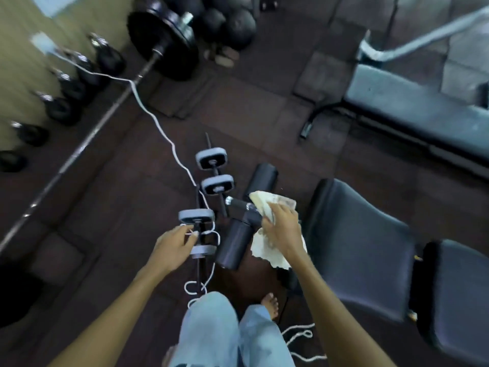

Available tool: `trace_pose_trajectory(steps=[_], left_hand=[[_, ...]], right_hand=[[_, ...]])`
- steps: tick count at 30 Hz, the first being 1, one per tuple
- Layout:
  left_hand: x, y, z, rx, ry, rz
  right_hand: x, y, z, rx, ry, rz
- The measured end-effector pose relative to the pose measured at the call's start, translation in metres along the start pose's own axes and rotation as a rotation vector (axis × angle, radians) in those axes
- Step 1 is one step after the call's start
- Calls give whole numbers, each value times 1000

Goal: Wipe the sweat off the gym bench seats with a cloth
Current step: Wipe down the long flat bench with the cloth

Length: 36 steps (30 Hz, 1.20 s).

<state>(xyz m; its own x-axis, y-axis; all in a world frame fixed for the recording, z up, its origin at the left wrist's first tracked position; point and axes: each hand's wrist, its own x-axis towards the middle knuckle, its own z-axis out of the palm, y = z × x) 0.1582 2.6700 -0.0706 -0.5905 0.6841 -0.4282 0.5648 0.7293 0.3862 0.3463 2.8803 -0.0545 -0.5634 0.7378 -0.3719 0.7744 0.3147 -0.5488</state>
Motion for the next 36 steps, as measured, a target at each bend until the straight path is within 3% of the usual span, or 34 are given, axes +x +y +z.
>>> trace_pose_trajectory(steps=[8, 12, 17, 22, 28, 36], left_hand=[[-18, -95, -141, -92, 216, -48], [3, -189, -190, -88, 181, -33], [27, -276, -258, -32, 107, -13], [84, -328, -312, -32, 116, 0], [204, -290, -360, -1, 29, 110], [428, -147, -425, 41, -55, 368]], right_hand=[[11, -206, 28, -128, -89, -317], [29, -268, 91, -84, -173, -229], [55, -348, 137, 132, -128, -58], [96, -393, 145, 194, -66, 6], [162, -416, 104, 272, 72, 38], [321, -413, 33, 392, 293, 222]])
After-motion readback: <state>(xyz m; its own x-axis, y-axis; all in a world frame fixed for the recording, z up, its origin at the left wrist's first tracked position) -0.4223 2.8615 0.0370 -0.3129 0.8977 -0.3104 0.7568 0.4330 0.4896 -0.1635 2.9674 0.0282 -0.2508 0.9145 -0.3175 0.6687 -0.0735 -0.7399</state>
